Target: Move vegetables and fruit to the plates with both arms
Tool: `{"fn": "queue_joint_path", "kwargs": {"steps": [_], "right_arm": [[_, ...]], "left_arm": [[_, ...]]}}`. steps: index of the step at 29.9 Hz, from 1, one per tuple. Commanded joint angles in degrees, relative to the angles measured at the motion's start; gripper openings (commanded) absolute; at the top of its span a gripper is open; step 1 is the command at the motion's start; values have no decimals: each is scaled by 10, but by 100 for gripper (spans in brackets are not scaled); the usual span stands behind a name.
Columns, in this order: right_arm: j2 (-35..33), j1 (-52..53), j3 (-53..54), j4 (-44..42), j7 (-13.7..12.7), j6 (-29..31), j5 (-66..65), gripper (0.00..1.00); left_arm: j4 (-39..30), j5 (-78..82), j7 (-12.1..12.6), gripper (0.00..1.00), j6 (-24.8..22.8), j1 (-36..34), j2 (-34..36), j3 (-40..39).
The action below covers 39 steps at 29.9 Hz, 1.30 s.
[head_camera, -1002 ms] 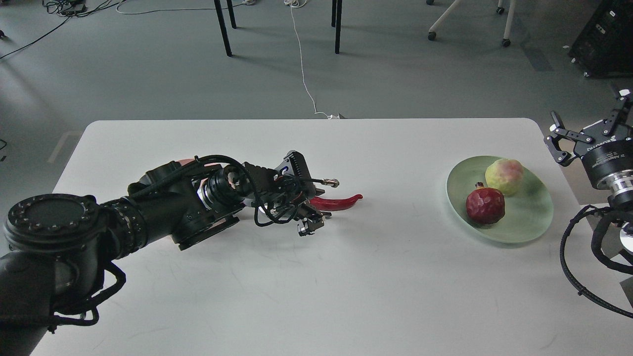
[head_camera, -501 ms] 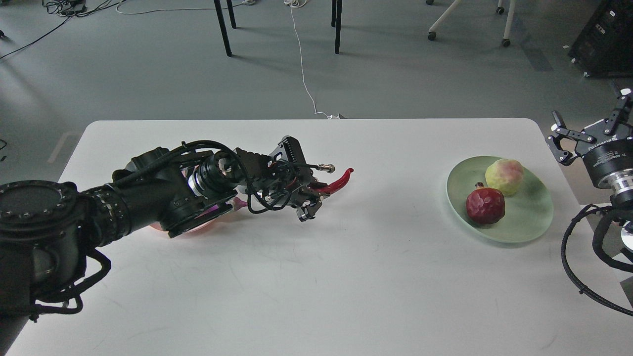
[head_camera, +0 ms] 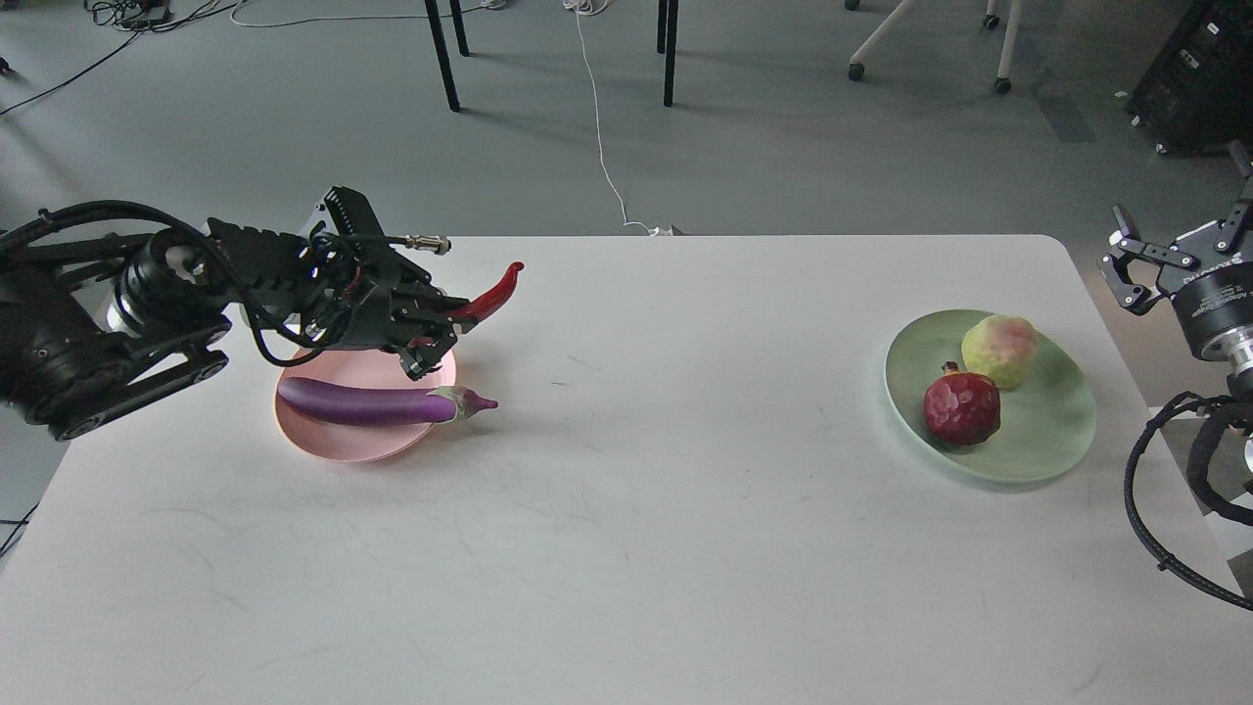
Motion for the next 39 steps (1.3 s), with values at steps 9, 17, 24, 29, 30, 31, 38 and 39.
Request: {"fn": "queue_joint_path", "kwargs": {"steps": [9, 17, 24, 29, 30, 31, 38, 39], "right_arm": [[-4, 8, -2, 0, 0, 1, 0, 98], [2, 7, -2, 0, 0, 1, 0, 98], [-2, 6, -2, -3, 0, 1, 0, 98], [0, 12, 2, -11, 0, 1, 0, 99], [-1, 18, 2, -12, 0, 1, 0, 99], [-1, 23, 1, -12, 0, 1, 0, 99], [0, 27, 1, -14, 0, 1, 0, 99], [0, 27, 1, -14, 0, 1, 0, 99]], "left_arm": [[67, 31, 1, 22, 1, 55, 8, -1], [68, 29, 1, 67, 2, 58, 6, -2], [66, -1, -1, 76, 4, 52, 11, -21], [67, -199, -1, 93, 2, 47, 14, -115], [67, -247, 0, 95, 1, 46, 14, -132], [67, -288, 0, 96, 0, 46, 13, -143], [67, -336, 2, 97, -2, 44, 13, -156], [67, -336, 2, 97, -2, 44, 13, -156]]}}
